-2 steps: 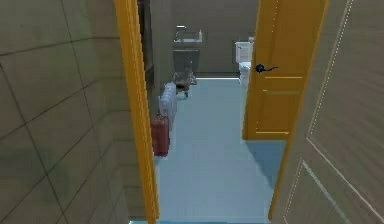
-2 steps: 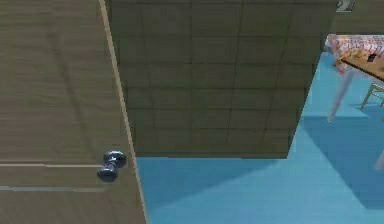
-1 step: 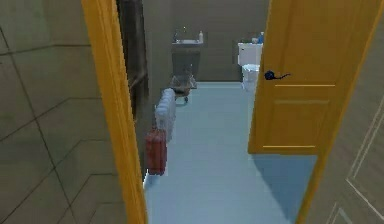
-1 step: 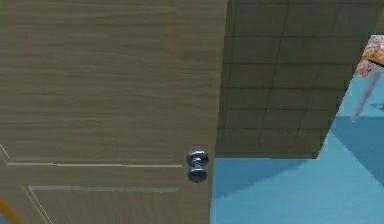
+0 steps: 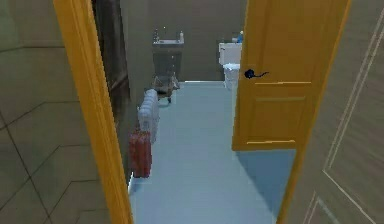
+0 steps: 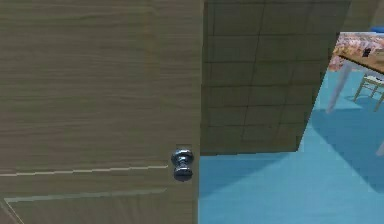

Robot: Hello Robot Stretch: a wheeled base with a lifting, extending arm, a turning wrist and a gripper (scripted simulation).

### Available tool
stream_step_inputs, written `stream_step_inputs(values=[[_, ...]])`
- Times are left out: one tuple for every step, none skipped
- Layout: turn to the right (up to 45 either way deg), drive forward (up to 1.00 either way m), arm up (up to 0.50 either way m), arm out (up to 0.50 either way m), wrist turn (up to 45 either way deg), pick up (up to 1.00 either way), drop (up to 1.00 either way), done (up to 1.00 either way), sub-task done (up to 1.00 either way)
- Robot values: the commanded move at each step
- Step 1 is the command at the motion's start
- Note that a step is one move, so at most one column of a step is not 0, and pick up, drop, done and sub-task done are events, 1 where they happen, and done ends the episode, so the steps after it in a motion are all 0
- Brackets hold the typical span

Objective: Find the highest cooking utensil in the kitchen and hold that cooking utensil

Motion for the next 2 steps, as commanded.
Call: stream_step_inputs(values=[[3.0, 0.0, 0.0, 0.0, 0.0, 0.0, 0.0, 0.0, 0.0], [0.0, 1.0, 0.0, 0.0, 0.0, 0.0, 0.0, 0.0, 0.0]])
